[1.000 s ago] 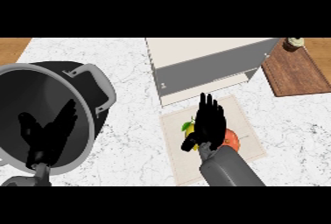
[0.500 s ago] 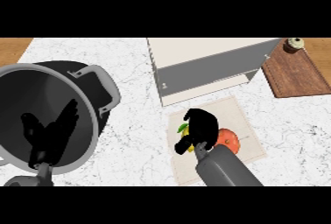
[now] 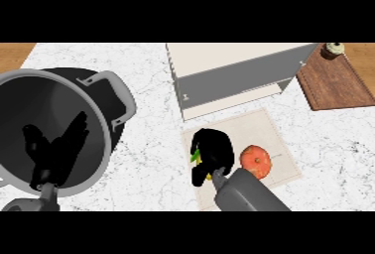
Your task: Pick the lemon from the placemat and place it in the tiered shelf
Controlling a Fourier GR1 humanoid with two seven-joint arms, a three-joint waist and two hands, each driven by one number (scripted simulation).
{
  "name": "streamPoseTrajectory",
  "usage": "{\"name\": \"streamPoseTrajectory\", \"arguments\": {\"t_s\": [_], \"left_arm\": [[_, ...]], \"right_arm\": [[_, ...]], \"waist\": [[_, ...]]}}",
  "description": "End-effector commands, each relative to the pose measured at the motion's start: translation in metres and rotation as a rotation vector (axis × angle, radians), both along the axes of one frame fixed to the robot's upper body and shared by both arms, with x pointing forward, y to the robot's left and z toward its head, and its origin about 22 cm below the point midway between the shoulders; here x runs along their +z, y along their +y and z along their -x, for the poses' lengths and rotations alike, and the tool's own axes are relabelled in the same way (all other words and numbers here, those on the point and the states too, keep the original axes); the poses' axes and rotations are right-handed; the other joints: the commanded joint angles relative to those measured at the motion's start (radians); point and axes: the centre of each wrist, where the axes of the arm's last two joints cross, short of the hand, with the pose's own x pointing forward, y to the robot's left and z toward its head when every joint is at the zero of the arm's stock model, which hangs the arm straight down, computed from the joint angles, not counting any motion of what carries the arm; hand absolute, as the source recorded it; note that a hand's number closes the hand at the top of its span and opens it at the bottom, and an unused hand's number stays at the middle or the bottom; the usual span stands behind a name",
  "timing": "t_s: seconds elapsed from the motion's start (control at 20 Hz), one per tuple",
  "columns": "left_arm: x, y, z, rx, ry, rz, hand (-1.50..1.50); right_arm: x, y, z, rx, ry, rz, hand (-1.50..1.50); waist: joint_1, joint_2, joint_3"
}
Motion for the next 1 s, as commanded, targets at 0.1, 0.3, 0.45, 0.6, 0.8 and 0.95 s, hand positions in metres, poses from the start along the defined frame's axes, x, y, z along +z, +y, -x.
{"name": "streamPoseTrajectory", "arguments": {"t_s": [0.1,0.3,0.45,0.6,0.8,0.95], "left_arm": [[-0.024,0.005,0.010,0.019,0.076,0.003,0.00],[-0.029,-0.001,0.016,0.030,0.073,0.027,0.00],[-0.021,0.016,0.011,0.069,0.091,0.024,0.00],[-0.026,0.008,0.012,0.052,0.082,0.012,0.00],[-0.023,-0.004,0.020,0.036,0.093,0.025,0.00],[-0.034,0.009,0.015,0.028,0.088,0.024,0.00]], "right_arm": [[0.019,0.012,0.028,0.460,0.033,-0.128,1.50],[0.075,-0.001,0.031,0.462,-0.117,-0.263,1.50],[0.116,-0.021,0.056,0.476,-0.267,-0.303,1.50],[0.154,-0.018,0.074,0.421,-0.396,-0.323,1.50],[0.203,-0.048,0.083,0.304,-0.515,-0.361,1.50],[0.239,-0.051,0.082,0.264,-0.556,-0.339,1.50]], "waist": [[-0.012,0.014,-0.012],[-0.020,0.010,-0.012],[-0.044,0.004,-0.013],[-0.040,0.005,-0.013],[-0.031,0.004,-0.012],[-0.026,0.010,-0.014]]}}
